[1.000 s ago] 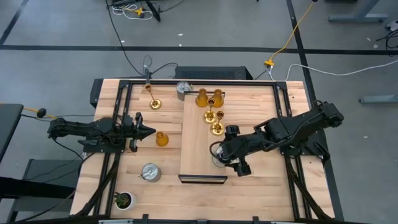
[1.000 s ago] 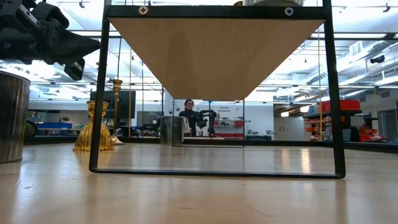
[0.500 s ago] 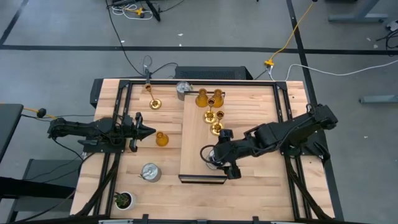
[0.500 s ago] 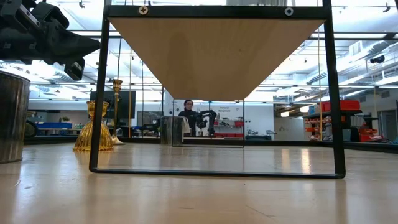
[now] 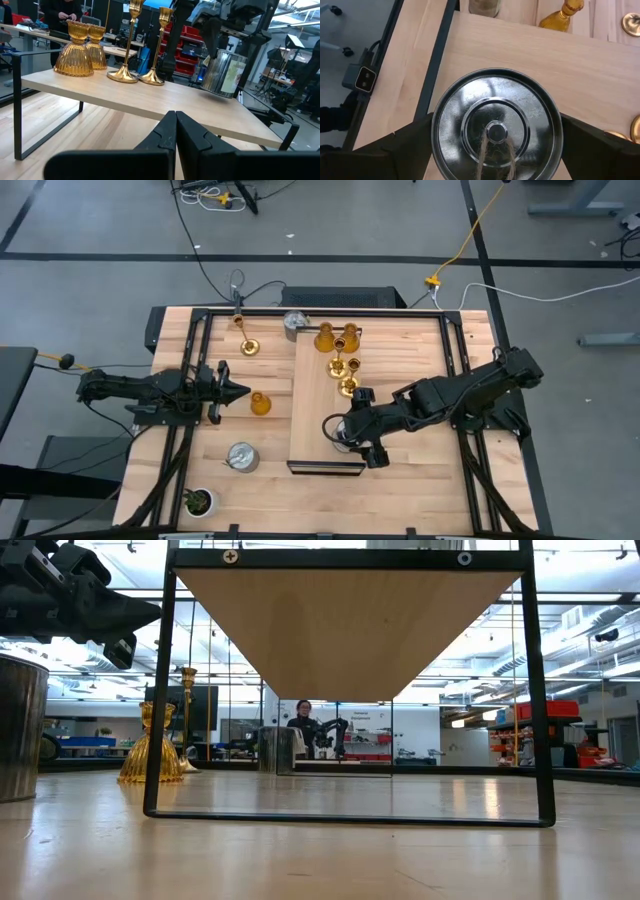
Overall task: Pick & Place candle stick holders
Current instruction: Put the bottom right scented candle on the shelf
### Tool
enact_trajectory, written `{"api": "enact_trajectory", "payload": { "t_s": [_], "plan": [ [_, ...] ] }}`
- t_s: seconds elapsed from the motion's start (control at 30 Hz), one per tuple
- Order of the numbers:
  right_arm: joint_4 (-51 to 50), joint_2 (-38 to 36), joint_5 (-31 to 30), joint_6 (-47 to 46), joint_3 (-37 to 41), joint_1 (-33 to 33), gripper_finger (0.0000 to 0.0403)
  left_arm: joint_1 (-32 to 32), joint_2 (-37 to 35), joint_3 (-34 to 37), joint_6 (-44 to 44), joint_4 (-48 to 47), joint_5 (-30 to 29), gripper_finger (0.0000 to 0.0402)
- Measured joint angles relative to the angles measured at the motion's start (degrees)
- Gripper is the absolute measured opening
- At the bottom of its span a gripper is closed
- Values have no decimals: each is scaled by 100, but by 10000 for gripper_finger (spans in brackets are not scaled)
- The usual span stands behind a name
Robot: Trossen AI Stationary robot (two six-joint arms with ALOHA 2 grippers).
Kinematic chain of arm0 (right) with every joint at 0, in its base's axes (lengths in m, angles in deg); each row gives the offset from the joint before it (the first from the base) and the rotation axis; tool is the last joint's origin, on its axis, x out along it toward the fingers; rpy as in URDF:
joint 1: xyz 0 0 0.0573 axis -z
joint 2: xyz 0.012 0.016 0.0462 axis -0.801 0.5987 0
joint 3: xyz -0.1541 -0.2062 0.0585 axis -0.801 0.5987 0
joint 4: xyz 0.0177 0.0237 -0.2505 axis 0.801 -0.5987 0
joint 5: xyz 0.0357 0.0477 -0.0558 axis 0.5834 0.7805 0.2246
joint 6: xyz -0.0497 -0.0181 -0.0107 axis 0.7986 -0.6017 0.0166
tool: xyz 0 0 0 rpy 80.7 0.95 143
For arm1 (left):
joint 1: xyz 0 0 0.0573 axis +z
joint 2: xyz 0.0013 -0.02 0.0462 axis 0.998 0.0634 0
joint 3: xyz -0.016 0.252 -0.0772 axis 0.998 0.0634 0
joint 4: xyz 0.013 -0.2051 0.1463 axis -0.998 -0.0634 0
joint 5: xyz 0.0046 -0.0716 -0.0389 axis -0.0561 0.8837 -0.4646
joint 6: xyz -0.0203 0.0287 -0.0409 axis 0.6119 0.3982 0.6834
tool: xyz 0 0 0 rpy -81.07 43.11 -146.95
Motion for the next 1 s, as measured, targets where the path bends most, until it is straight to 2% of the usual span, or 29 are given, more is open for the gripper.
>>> {"api": "enact_trajectory", "payload": {
  "t_s": [0.3, 0.4, 0.6, 0.8, 1.0],
  "plan": [
    [62, 0, 27, 676, 0, -74, 368, 2, -1, 1, -1, 0, 0, 10],
    [164, 0, 215, 818, 0, -143, 368, 2, -1, 0, -1, 0, 0, 10],
    [166, -4, 301, 314, 0, -142, 368, 2, 1, 1, 1, 0, 0, 10],
    [89, -4, -23, 231, 0, -144, 368, 2, -1, 1, -1, 0, 0, 10],
    [-37, 22, -20, 0, 4, -140, 368, 0, -1, -1, -1, 0, 0, 10]
  ]
}}
